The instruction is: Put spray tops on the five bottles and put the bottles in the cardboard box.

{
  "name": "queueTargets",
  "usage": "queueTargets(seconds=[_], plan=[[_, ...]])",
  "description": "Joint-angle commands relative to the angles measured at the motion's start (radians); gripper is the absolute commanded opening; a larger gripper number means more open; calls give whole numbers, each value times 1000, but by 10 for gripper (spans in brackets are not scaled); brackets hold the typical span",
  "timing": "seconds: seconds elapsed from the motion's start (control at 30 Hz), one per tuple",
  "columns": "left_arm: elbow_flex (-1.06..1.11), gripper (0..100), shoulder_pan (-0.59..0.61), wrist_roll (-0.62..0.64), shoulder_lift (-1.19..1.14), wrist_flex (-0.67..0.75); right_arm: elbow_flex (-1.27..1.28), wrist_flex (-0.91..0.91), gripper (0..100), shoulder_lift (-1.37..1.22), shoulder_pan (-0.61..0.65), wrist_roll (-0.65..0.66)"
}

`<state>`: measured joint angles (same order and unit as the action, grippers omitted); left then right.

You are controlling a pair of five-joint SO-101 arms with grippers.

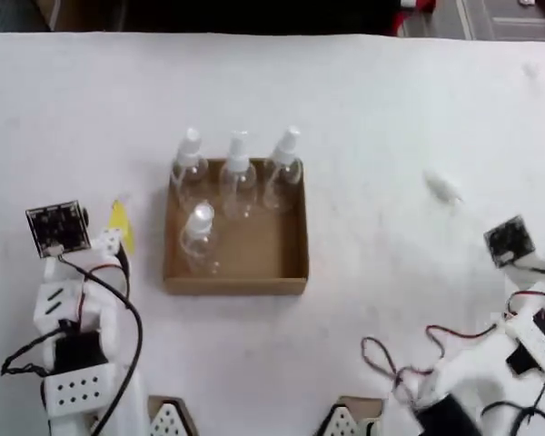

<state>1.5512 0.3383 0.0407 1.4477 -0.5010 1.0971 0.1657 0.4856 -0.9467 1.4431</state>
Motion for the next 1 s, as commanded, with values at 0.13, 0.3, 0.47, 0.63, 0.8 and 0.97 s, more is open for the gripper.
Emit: queueTargets(seconds=[0.13, 0.3, 0.47, 0.63, 0.8, 0.97], plan=[[-12, 165, -13, -9, 12, 29, -21, -22, 18, -332, -7, 169], [-12, 165, -13, -9, 12, 29, 9, 159, 18, -298, 71, 172], [-12, 165, -13, -9, 12, 29, 5, 535, 18, -130, 249, 161], [-12, 165, -13, -9, 12, 29, 0, 918, 18, 156, 456, 157], [-12, 165, -13, -9, 12, 29, 0, 983, 17, 456, 641, -86], [-12, 165, -13, -9, 12, 29, -20, 1127, 17, 736, 670, -43]])
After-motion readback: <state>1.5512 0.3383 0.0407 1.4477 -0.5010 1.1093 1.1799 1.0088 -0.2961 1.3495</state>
